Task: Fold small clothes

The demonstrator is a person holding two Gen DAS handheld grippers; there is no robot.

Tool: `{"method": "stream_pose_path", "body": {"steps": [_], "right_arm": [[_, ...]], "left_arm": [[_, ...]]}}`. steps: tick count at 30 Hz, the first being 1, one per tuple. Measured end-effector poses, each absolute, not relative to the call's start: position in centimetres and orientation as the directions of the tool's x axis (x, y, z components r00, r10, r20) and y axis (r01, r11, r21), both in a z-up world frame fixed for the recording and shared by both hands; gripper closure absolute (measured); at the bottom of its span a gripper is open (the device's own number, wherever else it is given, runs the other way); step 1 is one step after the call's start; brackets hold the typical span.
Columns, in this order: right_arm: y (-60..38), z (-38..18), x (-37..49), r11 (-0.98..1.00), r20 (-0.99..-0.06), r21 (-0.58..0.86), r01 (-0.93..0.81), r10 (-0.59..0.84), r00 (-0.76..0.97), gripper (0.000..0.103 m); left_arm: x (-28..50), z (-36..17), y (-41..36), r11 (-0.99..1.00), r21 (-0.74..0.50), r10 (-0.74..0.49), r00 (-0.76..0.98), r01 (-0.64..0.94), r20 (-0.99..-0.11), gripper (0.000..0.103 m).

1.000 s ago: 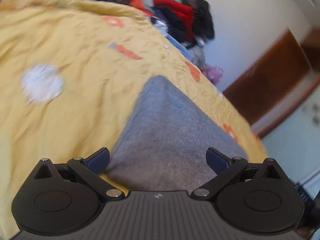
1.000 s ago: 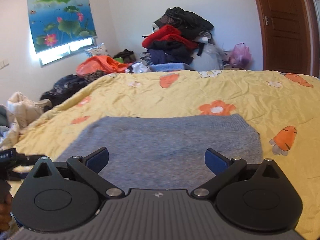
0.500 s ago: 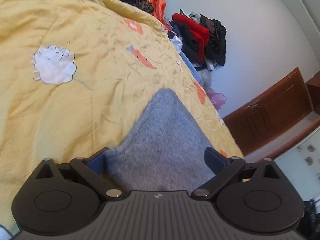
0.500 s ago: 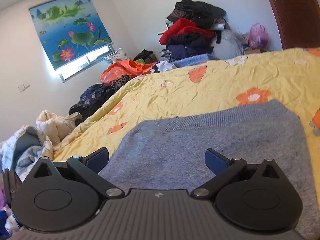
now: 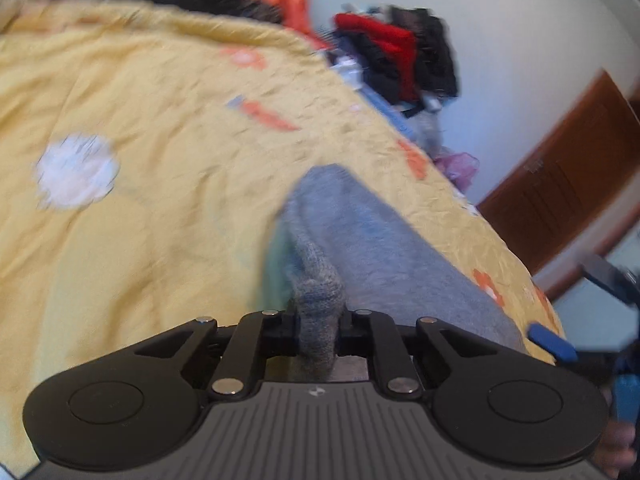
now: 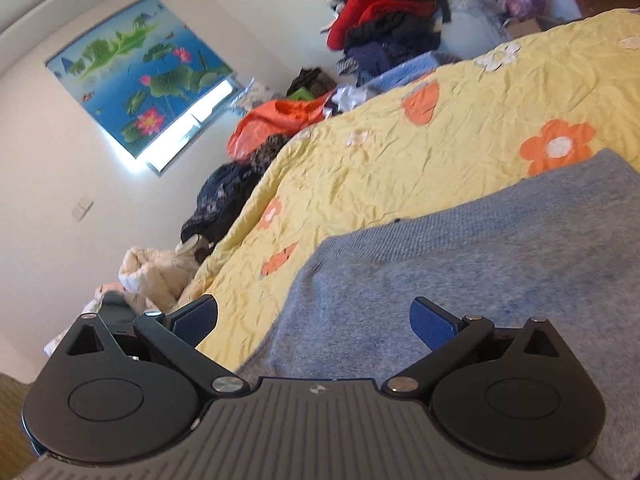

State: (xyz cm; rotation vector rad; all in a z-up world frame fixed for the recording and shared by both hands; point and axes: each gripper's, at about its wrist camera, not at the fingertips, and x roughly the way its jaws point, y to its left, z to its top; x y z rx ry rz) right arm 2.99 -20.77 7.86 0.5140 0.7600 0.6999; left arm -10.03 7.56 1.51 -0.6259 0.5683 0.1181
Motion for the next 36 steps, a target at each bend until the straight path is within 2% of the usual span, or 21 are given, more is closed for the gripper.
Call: {"method": "stream_pose_path", "body": {"steps": [3, 6, 8, 11, 19, 20, 21, 22, 23, 24, 27, 31, 36], "right_arm": [[-19.5, 7.6, 5.3, 0.611, -0.460, 0.670, -0.421, 0.787, 0.411, 0.000], [-19.5, 6.1, 8.5, 0.534, -0.449, 0.757, -0.377, 0.844, 0.293, 0.001], [-20.3, 4.8, 10.4, 0.523, -0.462, 0.795, -0.307, 0.850, 0.254, 0.001], [-21.4, 4.1, 11.2, 0.571, -0.513, 0.768, -0.291, 0.820, 0.255, 0.001], [-21.3, 3.2, 12.3, 0.604, -0.551, 0.708, -0.365, 0.796, 0.250, 0.011], [-21.1, 3.1, 12.8, 0.597, -0.547, 0.713, -0.368, 0.801, 0.241, 0.014], [-20.9, 3.1, 13.2, 0.589, -0.538, 0.718, -0.370, 0.807, 0.241, 0.027], [-20.7, 3.2, 13.6, 0.582, -0.527, 0.718, -0.381, 0.813, 0.248, 0.042], [-20.4, 3.2, 14.0, 0.587, -0.533, 0.708, -0.393, 0.809, 0.248, 0.077], [-20.1, 3.1, 14.3, 0.602, -0.555, 0.691, -0.401, 0.796, 0.239, 0.083], [-20.5, 3.4, 14.0, 0.610, -0.556, 0.654, -0.448, 0.789, 0.262, 0.084], [-24.4, 5.2, 13.0, 0.613, -0.530, 0.625, -0.483, 0.788, 0.314, 0.084], [-32.2, 6.9, 12.5, 0.708, -0.575, 0.550, -0.443, 0.706, 0.414, 0.084]], "left_arm": [[-8.8, 3.6, 2.4, 0.926, -0.369, -0.123, 0.864, -0.077, -0.489, 0.090], [-8.0, 3.4, -4.2, 0.968, -0.188, -0.237, 0.832, 0.163, -0.502, 0.091], [-7.7, 2.4, -6.5, 0.955, -0.167, -0.296, 0.790, 0.245, -0.536, 0.091], [-7.4, 1.4, -7.5, 0.948, -0.159, -0.315, 0.755, 0.275, -0.574, 0.091], [-7.6, 1.4, -7.6, 0.938, -0.128, -0.335, 0.749, 0.322, -0.572, 0.091], [-7.5, 1.4, -7.6, 0.939, -0.124, -0.332, 0.748, 0.321, -0.575, 0.091], [-7.5, 1.4, -7.7, 0.939, -0.121, -0.329, 0.747, 0.321, -0.577, 0.091], [-7.4, 1.4, -7.7, 0.941, -0.116, -0.325, 0.748, 0.319, -0.579, 0.091], [-7.3, 1.4, -7.8, 0.942, -0.109, -0.318, 0.750, 0.316, -0.580, 0.091], [-7.2, 1.5, -7.9, 0.942, -0.110, -0.320, 0.748, 0.317, -0.582, 0.091], [-6.8, 2.2, -8.8, 0.933, -0.116, -0.343, 0.742, 0.341, -0.576, 0.091], [-6.2, 3.5, -11.5, 0.886, -0.157, -0.445, 0.710, 0.435, -0.545, 0.091], [-4.6, 3.3, -16.5, 0.805, -0.216, -0.574, 0.632, 0.553, -0.521, 0.091]]}}
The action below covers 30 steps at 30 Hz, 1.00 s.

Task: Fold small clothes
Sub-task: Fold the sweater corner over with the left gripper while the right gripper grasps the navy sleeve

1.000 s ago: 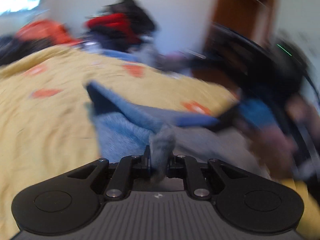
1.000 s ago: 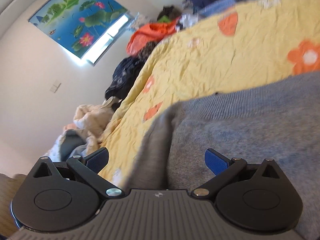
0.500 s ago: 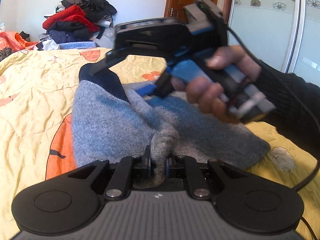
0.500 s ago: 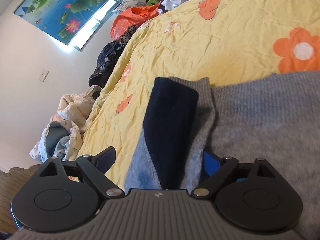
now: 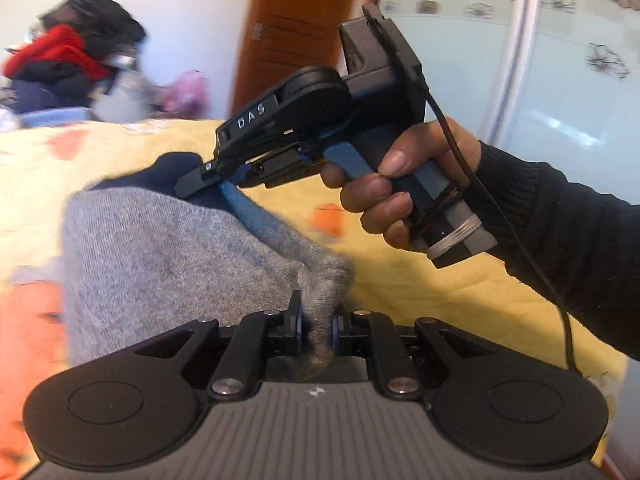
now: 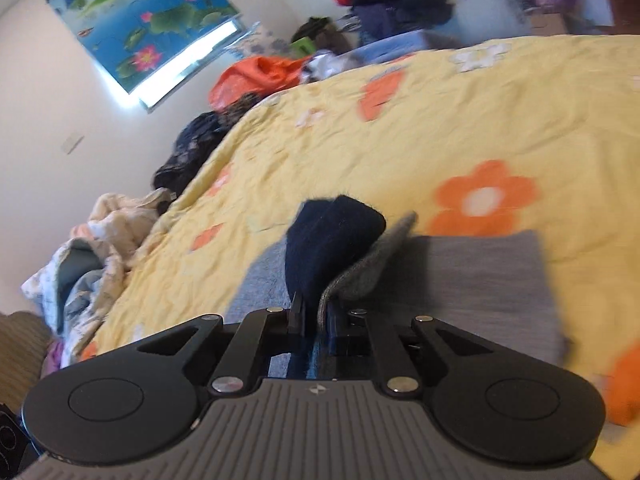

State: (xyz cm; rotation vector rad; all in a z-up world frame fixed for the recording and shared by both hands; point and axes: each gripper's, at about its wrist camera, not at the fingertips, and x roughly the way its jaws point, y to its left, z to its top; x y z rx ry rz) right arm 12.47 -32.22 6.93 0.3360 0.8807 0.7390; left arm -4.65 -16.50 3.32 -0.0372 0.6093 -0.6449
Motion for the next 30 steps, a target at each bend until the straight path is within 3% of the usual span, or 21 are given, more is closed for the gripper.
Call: {"method": "stream_pose_path", "body": {"steps": [6, 14, 17, 18, 19, 21, 24, 27, 30], "right_arm": [[-37.7, 4.2, 12.1, 0.783, -0.633, 0.526, -0.332, 0.621, 0.462, 0.084], [-37.8, 2.1, 11.5, 0.772, -0.610, 0.557, -0.308, 0.631, 0.479, 0.085], [-39.0, 2.6, 11.1, 0.754, -0.594, 0.604, -0.257, 0.641, 0.486, 0.073], [-39.6, 2.9, 10.8, 0.738, -0.572, 0.630, -0.242, 0.652, 0.498, 0.063], [-40.3, 3.3, 10.2, 0.714, -0.535, 0.655, -0.245, 0.668, 0.517, 0.057], [-41.6, 3.8, 8.9, 0.681, -0.464, 0.686, -0.256, 0.680, 0.567, 0.022], [-41.8, 3.4, 8.3, 0.715, -0.489, 0.654, -0.247, 0.648, 0.584, 0.020], [-40.3, 1.8, 9.3, 0.762, -0.566, 0.609, -0.220, 0.611, 0.553, 0.020], [-38.6, 0.8, 10.4, 0.761, -0.579, 0.608, -0.227, 0.621, 0.528, 0.018]], "left_arm": [[-3.0, 0.9, -20.6, 0.792, -0.249, -0.579, 0.557, 0.558, -0.595, 0.091], [-3.2, 2.6, -19.4, 0.765, -0.291, -0.616, 0.522, 0.574, -0.589, 0.089], [-2.9, 3.7, -16.9, 0.729, -0.345, -0.654, 0.454, 0.590, -0.605, 0.076], [-2.9, 4.1, -15.4, 0.720, -0.366, -0.668, 0.445, 0.589, -0.597, 0.061], [-3.0, 4.8, -13.5, 0.721, -0.385, -0.674, 0.454, 0.576, -0.583, 0.033], [-3.6, 5.7, -9.6, 0.731, -0.418, -0.679, 0.519, 0.539, -0.519, 0.003], [-2.8, 6.8, -4.9, 0.746, -0.445, -0.663, 0.608, 0.495, -0.437, 0.002], [1.2, 5.8, -2.1, 0.813, -0.484, -0.559, 0.669, 0.324, -0.490, 0.002], [6.1, 3.1, 0.6, 0.758, -0.636, -0.558, 0.646, 0.144, -0.520, 0.002]]}}
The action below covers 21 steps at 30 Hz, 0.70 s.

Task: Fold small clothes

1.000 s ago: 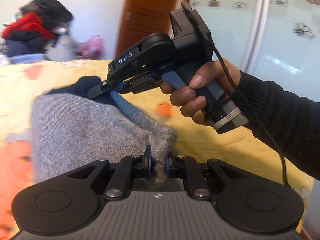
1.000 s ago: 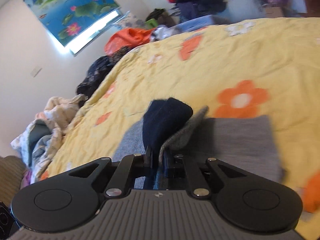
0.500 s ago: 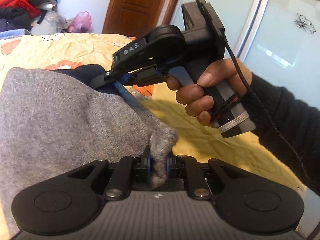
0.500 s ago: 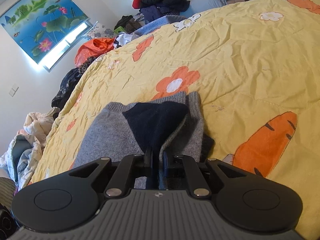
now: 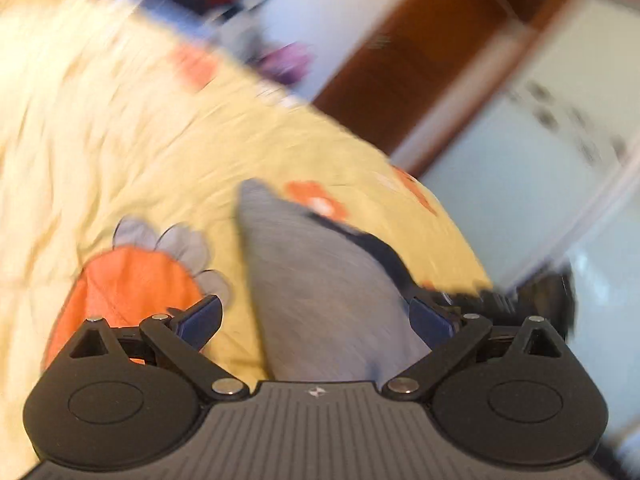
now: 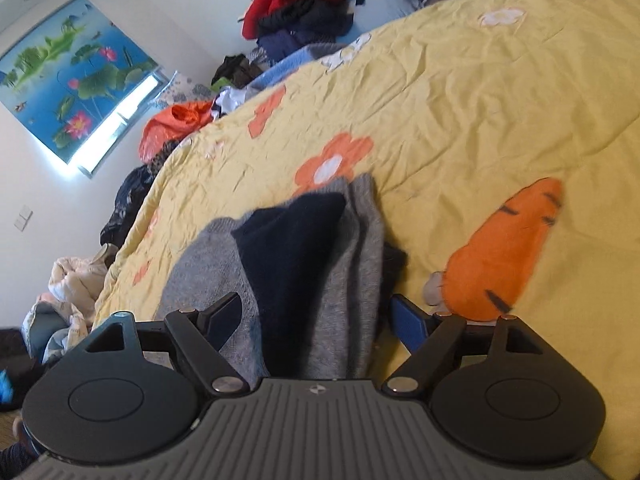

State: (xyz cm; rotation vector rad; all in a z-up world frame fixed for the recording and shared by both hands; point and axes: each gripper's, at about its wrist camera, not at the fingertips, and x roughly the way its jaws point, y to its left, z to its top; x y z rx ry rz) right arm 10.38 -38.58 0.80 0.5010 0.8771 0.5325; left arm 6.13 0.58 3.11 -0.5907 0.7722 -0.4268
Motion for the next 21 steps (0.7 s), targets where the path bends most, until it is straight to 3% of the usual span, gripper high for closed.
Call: {"method": "stream_pose_path", "body": {"steps": [4, 8, 9, 10, 11, 12, 13, 17, 21], "right_arm": [[-37.0, 0.6, 10.9, 0.747, -0.561, 0.614, -0.255, 0.640, 0.525, 0.010], [-36.6, 0.5, 10.8, 0.742, -0.548, 0.613, -0.271, 0.646, 0.531, 0.013], [-36.7, 0.4, 10.8, 0.737, -0.542, 0.624, -0.262, 0.649, 0.534, 0.020], [-37.1, 0.3, 10.8, 0.732, -0.538, 0.636, -0.242, 0.647, 0.540, 0.028], [-37.5, 0.0, 10.8, 0.733, -0.545, 0.645, -0.215, 0.639, 0.543, 0.053], [-37.7, -0.4, 10.9, 0.728, -0.555, 0.659, -0.188, 0.640, 0.531, 0.062], [-37.9, -0.9, 10.8, 0.710, -0.545, 0.683, -0.172, 0.652, 0.527, 0.063], [-36.7, -0.3, 9.9, 0.714, -0.538, 0.683, -0.154, 0.635, 0.555, 0.068], [-34.6, 1.5, 9.7, 0.666, -0.461, 0.719, -0.199, 0.671, 0.581, 0.069]], "left_arm": [[9.7, 0.4, 0.7, 0.674, -0.736, -0.617, 0.603, 0.072, -0.506, 0.003], [10.9, -1.3, -1.0, 0.624, -0.776, -0.675, 0.560, 0.086, -0.480, 0.007], [11.2, -1.4, -1.1, 0.626, -0.774, -0.670, 0.572, 0.093, -0.473, 0.018], [11.6, -1.8, -1.4, 0.634, -0.769, -0.665, 0.566, 0.083, -0.488, 0.042], [12.0, -2.1, -1.5, 0.641, -0.765, -0.659, 0.563, 0.071, -0.500, 0.048], [12.0, -2.1, -1.5, 0.640, -0.765, -0.660, 0.560, 0.068, -0.502, 0.055], [11.8, -2.2, -1.5, 0.647, -0.759, -0.656, 0.561, 0.072, -0.505, 0.064], [11.2, -1.0, -1.8, 0.699, -0.706, -0.619, 0.591, 0.113, -0.518, 0.070], [11.5, 0.7, -0.3, 0.714, -0.691, -0.597, 0.611, 0.111, -0.520, 0.070]]}}
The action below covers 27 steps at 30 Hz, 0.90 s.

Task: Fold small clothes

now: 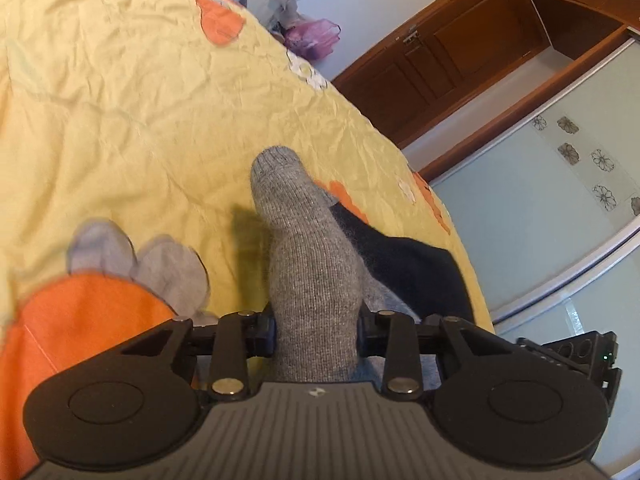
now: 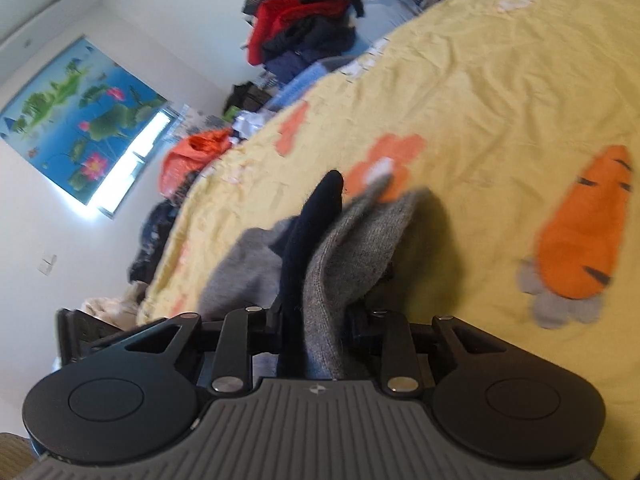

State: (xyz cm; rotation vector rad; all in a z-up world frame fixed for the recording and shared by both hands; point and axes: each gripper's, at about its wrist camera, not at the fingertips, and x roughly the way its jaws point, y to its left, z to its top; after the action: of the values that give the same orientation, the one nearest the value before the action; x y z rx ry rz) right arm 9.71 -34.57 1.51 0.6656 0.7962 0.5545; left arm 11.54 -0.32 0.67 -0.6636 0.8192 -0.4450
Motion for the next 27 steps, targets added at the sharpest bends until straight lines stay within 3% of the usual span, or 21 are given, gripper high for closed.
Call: {"method": "stream_pose_path", "body": {"steps": [6, 11, 14, 16, 18, 23, 27], "right_arm": [[-30.8, 3.3, 13.6, 0.613, -0.398, 0.749, -0.253, 0.720, 0.568, 0.069], [-28.9, 1.1, 18.2, 0.626, -0.435, 0.755, -0.195, 0.700, 0.567, 0.068], [-28.9, -1.3, 19.0, 0.657, -0.492, 0.748, -0.088, 0.639, 0.592, 0.053], [-29.7, -1.5, 17.6, 0.622, -0.456, 0.779, -0.080, 0.650, 0.609, 0.046], [-30.3, -0.4, 15.4, 0.638, -0.439, 0.757, -0.137, 0.654, 0.616, 0.028], [-32.0, 0.3, 9.8, 0.733, -0.514, 0.650, -0.201, 0.619, 0.594, 0.028], [-32.4, -0.7, 7.2, 0.706, -0.513, 0.678, -0.203, 0.653, 0.557, 0.036]], "left_arm": [[14.9, 4.6, 3.0, 0.798, -0.589, -0.500, 0.686, 0.127, -0.528, 0.070], [18.3, 3.1, 2.7, 0.884, -0.452, -0.407, 0.674, 0.120, -0.616, 0.068], [17.6, 1.3, 3.1, 0.897, -0.436, -0.356, 0.711, 0.077, -0.606, 0.050], [15.5, 1.5, 4.0, 0.884, -0.464, -0.350, 0.741, 0.058, -0.574, 0.039], [12.8, 1.8, 4.9, 0.875, -0.477, -0.369, 0.756, 0.086, -0.540, 0.035], [7.0, 0.8, 6.0, 0.833, -0.525, -0.484, 0.692, 0.176, -0.535, 0.034], [4.4, -0.5, 6.2, 0.788, -0.586, -0.543, 0.660, 0.187, -0.519, 0.031]]}}
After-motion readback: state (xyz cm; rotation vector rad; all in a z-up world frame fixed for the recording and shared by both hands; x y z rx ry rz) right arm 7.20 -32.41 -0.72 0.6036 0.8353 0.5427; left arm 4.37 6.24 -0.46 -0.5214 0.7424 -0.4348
